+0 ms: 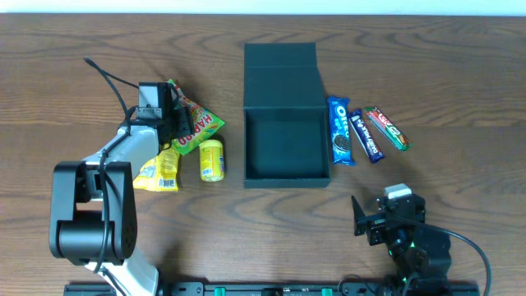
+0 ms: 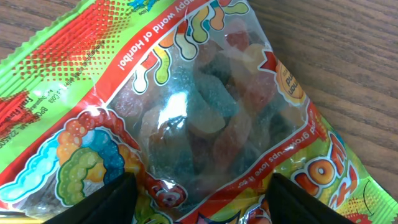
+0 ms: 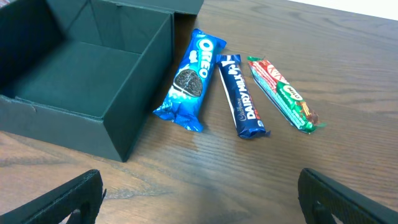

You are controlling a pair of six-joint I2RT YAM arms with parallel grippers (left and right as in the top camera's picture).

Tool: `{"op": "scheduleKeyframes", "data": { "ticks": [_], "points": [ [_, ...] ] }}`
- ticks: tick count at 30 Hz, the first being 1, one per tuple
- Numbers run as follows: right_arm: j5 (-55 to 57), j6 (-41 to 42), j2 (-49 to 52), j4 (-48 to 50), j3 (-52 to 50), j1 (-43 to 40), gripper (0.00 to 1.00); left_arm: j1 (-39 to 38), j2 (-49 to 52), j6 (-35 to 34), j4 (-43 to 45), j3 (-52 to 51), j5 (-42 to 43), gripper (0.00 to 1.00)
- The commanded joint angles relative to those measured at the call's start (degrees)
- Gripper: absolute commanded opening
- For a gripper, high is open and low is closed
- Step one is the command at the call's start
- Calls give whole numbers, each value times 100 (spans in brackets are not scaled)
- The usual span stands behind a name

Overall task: Pack container
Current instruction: 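Reach the left gripper to the Haribo bag and grasp it, then lift the Haribo bag with the left gripper and drop it into the box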

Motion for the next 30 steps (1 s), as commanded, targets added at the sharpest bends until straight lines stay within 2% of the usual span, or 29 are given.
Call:
{"op": "scheduleKeyframes", "data": {
  "ticks": [1, 3, 10, 19, 26, 30],
  "points": [
    [39, -24, -37, -2, -17, 11, 99, 37, 269, -101, -131, -61, -186, 64],
    [39, -24, -37, -2, -17, 11, 99, 37, 269, -103, -144, -61, -291, 60],
    [39, -26, -37, -2, -17, 11, 99, 42, 450, -101, -179, -61, -601, 58],
    [39, -24, -37, -2, -17, 11, 99, 42, 844, -105, -264, -61, -614, 36],
    [39, -24, -37, -2, -17, 11, 99, 42, 892, -122, -339, -61, -616, 7],
    [39, -24, -37, -2, -17, 11, 99, 42, 885, -120, -608, 85, -616, 5]
  ]
}}
